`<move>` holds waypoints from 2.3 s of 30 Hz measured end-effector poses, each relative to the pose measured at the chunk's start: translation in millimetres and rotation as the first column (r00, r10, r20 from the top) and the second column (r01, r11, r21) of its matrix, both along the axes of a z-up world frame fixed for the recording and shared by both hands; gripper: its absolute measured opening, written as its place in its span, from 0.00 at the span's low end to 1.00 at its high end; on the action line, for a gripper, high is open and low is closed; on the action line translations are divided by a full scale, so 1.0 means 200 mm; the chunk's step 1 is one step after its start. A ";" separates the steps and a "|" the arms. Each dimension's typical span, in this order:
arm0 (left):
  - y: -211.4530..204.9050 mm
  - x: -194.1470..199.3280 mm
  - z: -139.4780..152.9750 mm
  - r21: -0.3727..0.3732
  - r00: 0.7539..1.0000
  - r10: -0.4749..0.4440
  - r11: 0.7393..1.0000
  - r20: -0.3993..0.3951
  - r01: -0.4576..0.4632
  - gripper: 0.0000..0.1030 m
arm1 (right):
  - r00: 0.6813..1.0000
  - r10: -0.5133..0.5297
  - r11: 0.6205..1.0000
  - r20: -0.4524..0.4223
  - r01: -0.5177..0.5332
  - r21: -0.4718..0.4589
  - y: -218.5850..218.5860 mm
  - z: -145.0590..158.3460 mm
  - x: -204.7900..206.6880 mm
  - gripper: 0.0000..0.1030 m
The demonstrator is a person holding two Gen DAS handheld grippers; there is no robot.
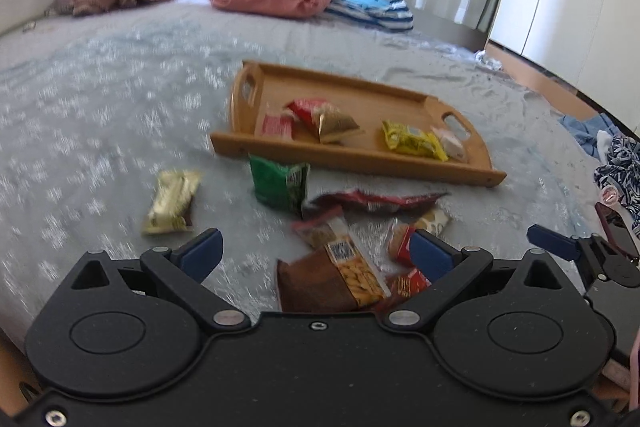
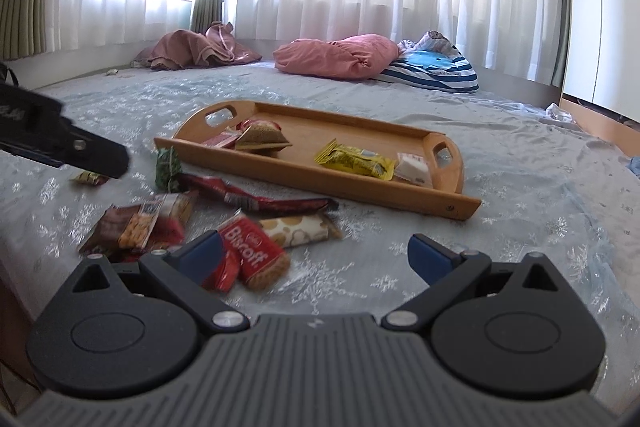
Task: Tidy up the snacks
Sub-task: 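Grasp the brown almond packet with the left tool, then lift the almond packet with the left tool while the right tool grasps the long red bar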
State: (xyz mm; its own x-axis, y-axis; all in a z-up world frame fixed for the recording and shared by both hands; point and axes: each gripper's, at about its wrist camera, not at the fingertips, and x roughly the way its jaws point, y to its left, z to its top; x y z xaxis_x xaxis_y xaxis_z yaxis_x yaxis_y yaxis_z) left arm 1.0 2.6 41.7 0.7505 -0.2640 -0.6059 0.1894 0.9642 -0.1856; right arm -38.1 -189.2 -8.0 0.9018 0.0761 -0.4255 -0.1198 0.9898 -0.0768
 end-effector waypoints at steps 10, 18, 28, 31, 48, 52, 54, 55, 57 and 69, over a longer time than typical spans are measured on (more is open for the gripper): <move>-0.07 0.07 -0.13 -0.010 0.997 0.029 1.000 -0.076 -0.029 0.97 | 1.000 0.019 0.999 0.025 -0.018 -0.040 0.07 -0.04 -0.07 1.00; -0.07 0.11 -0.17 -0.063 0.990 0.039 0.997 -0.137 -0.049 0.81 | 0.999 0.034 0.998 0.018 -0.032 -0.061 0.11 -0.08 -0.11 1.00; -0.05 0.09 -0.14 -0.058 0.991 0.034 0.997 -0.129 -0.041 0.61 | 0.999 0.022 0.999 0.037 -0.020 -0.041 0.19 -0.12 -0.18 1.00; -0.03 0.08 -0.12 -0.053 0.993 0.047 0.997 -0.110 -0.053 0.61 | 0.999 0.024 0.999 0.045 -0.022 -0.038 0.22 -0.12 -0.19 1.00; 0.17 0.10 -0.04 -0.006 0.981 0.184 0.983 -0.055 -0.184 0.61 | 0.999 0.006 0.997 0.043 -0.010 0.079 0.33 -0.14 -0.13 1.00; 0.19 0.10 -0.04 -0.006 0.979 0.196 0.981 -0.054 -0.196 0.61 | 0.999 0.009 0.997 0.047 -0.013 0.080 0.36 -0.13 -0.11 1.00; 0.19 0.10 -0.04 -0.004 0.979 0.199 0.980 -0.052 -0.199 0.61 | 0.999 0.008 0.997 0.037 -0.011 0.074 0.37 -0.14 -0.10 1.00; 0.19 0.10 -0.04 -0.002 0.978 0.201 0.980 -0.051 -0.201 0.61 | 1.000 0.003 0.998 0.023 -0.005 0.068 0.38 -0.14 -0.08 1.00; 0.20 0.10 -0.04 0.001 0.978 0.202 0.979 -0.050 -0.202 0.61 | 1.000 -0.003 0.997 0.004 0.002 0.074 0.38 -0.14 -0.06 1.00; 0.20 0.10 -0.05 0.005 0.978 0.204 0.979 -0.052 -0.204 0.61 | 0.996 -0.036 0.993 -0.081 0.045 0.113 0.39 -0.14 0.05 1.00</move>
